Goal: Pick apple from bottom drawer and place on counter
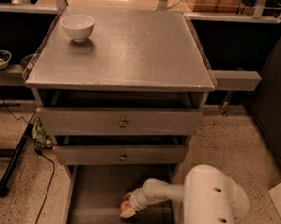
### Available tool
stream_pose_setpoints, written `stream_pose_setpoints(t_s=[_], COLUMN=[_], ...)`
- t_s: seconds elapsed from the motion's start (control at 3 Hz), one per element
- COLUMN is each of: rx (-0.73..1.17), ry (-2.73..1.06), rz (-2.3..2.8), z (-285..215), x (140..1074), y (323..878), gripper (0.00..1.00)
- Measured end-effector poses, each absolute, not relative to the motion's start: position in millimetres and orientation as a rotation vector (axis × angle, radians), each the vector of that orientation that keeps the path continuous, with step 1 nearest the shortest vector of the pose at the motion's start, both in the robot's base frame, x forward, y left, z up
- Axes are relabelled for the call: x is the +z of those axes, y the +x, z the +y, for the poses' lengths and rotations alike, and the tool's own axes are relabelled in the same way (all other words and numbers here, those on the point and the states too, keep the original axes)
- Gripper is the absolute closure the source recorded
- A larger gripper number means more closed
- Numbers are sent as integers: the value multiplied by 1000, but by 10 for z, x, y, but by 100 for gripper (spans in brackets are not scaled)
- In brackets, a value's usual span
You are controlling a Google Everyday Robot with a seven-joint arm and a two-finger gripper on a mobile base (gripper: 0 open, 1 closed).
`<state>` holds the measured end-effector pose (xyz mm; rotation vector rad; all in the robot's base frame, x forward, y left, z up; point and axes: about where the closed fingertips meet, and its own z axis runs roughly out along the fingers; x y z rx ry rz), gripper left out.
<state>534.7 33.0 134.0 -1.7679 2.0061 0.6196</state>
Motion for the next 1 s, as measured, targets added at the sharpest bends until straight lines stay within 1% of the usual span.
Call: stream_pose_setpoints(t_s=[0.33, 0.67, 1.0], rx=[620, 620, 620], ry=[-1768, -1768, -1768], rz=[2006, 2006, 2006], z=[330, 331, 331], x=[1340, 1340, 1340], y=[5347, 5347, 5347], gripper=[89, 100, 100])
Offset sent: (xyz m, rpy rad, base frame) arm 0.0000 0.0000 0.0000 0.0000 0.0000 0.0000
